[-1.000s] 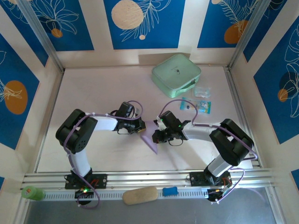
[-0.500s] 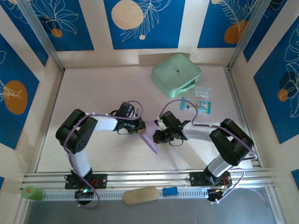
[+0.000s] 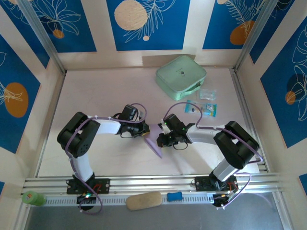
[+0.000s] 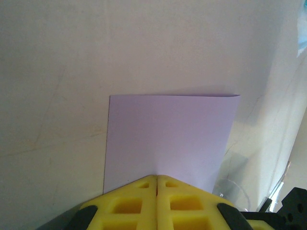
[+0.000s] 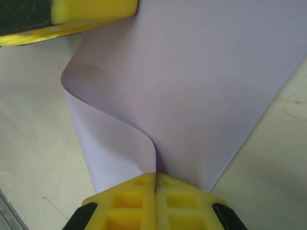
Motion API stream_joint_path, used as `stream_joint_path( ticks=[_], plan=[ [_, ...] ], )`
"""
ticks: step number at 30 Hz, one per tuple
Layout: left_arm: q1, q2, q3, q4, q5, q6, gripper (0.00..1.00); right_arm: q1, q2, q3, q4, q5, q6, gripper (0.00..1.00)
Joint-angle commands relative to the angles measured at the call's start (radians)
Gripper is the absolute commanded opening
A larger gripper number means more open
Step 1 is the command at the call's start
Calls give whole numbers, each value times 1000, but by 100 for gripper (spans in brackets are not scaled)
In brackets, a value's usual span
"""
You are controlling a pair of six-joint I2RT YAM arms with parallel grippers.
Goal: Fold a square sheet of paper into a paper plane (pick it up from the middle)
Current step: Third fold the triangle at the center of the table.
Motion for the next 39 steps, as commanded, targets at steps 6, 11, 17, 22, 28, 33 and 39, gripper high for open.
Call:
stream_joint_path(
  ticks=[6,11,17,22,28,33,39],
  plan=[
    [-4,-1,-8,-69,-29,3,6,-2,17,21,-25,7,8,3],
    [-4,-2,-8,-69,-30,3,6,0,21,14,-24,7,13,3],
    [-4,-1,6,-77,-28,7,6,0,19,1,-19,13,19,3],
    [-4,-10,36,-100,-28,24,7,0,22,-2,-19,16,18,3],
    [-4,-70,112,-197,-69,73,19,0,31,-4,-13,12,18,3],
    [-8,-179,91,-213,-92,76,27,0,36,-1,-10,12,16,3],
    [-71,-282,-61,-39,-48,-17,10,-2,37,0,-13,12,16,3]
  ],
)
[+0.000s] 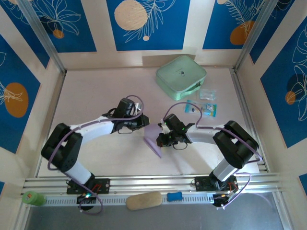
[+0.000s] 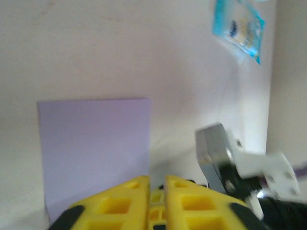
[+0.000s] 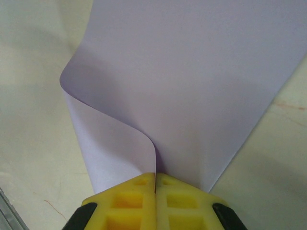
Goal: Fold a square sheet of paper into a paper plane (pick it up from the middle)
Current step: Third fold the triangle at the center of the table.
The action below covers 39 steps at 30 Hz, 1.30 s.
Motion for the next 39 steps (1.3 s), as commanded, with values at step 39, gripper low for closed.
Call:
stream_joint_path(
  ticks=[39],
  plan=[
    [-136,126,-285,354,-27,-193,0,-1,11,-14,-32,18,8,3]
  ],
)
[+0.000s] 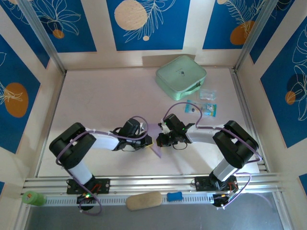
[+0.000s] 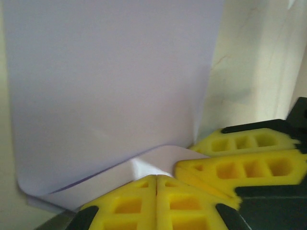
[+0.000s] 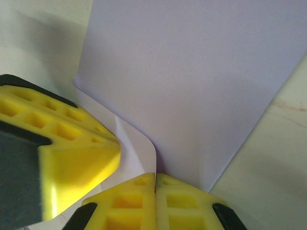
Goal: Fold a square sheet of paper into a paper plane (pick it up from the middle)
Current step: Third fold the triangle at the center of the table.
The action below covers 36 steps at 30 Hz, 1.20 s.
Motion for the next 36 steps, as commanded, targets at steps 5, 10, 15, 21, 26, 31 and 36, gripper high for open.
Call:
stream_joint_path(
  ticks=[5,10,15,21,26,31,36],
  plan=[
    [8,27,-18,-29,-21,19,0,-2,-3,-13,-29,3,5,5],
    [7,32,-16,-33,-20,21,0,-15,-60,8,-61,-28,28,17],
    [7,27,-16,-34,-20,21,0,-60,-180,4,-109,-79,50,34],
    [7,23,-14,-35,-21,22,0,-65,-225,-32,-68,-235,100,27],
    [7,21,-14,-33,-24,15,0,-20,-190,-63,-22,-240,120,6],
    [6,22,-15,-32,-24,15,0,25,-145,-49,9,-263,120,3],
    [6,25,-18,-26,-24,10,0,53,-88,-23,4,-221,115,2]
  ],
)
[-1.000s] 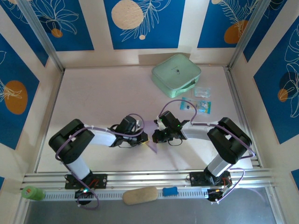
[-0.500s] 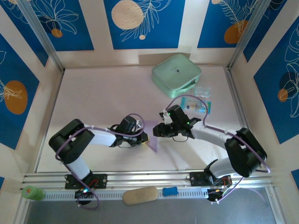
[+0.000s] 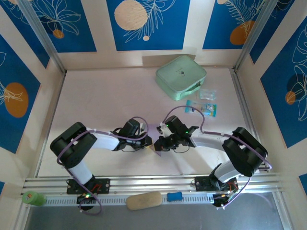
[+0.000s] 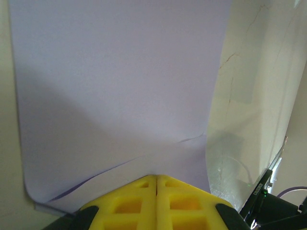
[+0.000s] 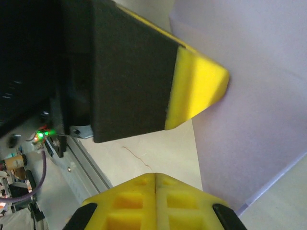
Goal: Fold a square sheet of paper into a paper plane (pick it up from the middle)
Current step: Third fold the triangle at the center of the table.
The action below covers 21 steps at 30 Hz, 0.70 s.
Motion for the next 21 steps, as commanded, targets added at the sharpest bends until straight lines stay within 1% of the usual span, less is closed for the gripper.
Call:
stream_joint_path(
  ticks=[1,3,7,12,21],
  plan=[
    [5,18,-16,-29,-24,5,0,14,37,29,14,-2,2,2],
    [6,18,-17,-26,-24,4,0,23,58,40,13,0,-2,2],
    [5,18,-16,-26,-24,4,0,42,87,52,-1,45,-12,2],
    [5,21,-19,-25,-24,3,0,47,107,22,-5,72,-17,2],
    [6,32,-16,-22,-23,3,0,45,24,-86,-2,83,11,2]
  ],
)
